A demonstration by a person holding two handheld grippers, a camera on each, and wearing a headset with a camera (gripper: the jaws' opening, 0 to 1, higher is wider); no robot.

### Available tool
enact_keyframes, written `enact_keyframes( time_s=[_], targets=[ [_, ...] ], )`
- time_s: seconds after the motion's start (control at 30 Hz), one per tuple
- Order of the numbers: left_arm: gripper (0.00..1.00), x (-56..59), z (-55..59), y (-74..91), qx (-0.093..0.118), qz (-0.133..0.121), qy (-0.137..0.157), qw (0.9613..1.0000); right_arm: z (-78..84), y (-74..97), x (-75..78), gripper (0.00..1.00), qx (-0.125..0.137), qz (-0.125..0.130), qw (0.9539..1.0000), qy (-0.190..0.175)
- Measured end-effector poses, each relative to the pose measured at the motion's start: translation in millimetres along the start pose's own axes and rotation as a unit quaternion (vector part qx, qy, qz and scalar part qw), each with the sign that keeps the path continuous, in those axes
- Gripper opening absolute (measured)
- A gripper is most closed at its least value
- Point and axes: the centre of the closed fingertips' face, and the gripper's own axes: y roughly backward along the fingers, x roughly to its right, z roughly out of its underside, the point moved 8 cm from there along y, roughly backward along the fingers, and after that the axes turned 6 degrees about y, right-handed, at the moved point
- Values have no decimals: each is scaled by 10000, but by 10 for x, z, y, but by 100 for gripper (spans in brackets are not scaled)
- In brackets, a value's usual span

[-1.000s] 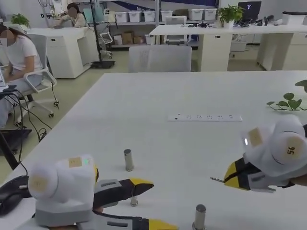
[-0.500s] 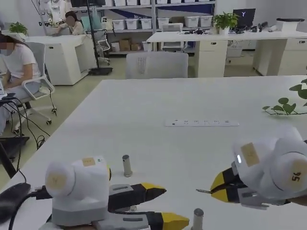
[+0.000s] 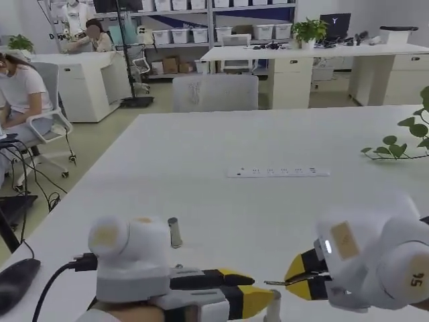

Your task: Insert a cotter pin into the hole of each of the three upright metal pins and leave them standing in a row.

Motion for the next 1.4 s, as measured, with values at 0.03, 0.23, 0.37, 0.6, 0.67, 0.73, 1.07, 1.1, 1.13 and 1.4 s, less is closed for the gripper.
enact_keyframes(
  time_s=[0.03, 0.23, 0.37, 0.6, 0.67, 0.73, 1.07, 1.1, 1.13, 1.4],
  targets=[
    [23, 9, 5, -10, -11, 2, 31, 10000, -5, 0, -2, 3, 8, 0, 10000, 3],
    [16, 27, 5, -53, 87, 37, 521, 9986, -33, -6, -14, 3, 24, 14, 10000, 46],
    [13, 25, 5, -71, 130, 49, 700, 9975, -52, -13, -22, 3, 18, 25, 9999, 119],
    [10, -2, 39, -95, 102, 17, 1138, 9935, -73, -28, -29, 3, 14, 44, 9998, 205],
    [8, -4, 48, -97, 87, 18, 1224, 9924, -79, -32, -31, 3, 13, 49, 9997, 236],
    [7, -8, 58, -102, 79, 17, 1342, 9909, -86, -33, -33, 3, 17, 54, 9997, 254],
    [2, 0, 82, -131, 52, 19, 1567, 9876, -97, -37, -48, 3, 1, 62, 9994, 326],
    [2, 3, 80, -134, 55, 34, 1590, 9873, -98, -36, -50, 3, -2, 60, 9994, 330],
    [1, 10, 79, -139, 57, 54, 1584, 9873, -98, -36, -51, 3, -7, 61, 9994, 342],
    [1, 9, 90, -142, 26, 87, 1692, 9855, -97, -33, -70, 3, -23, 64, 9990, 444]
  ],
)
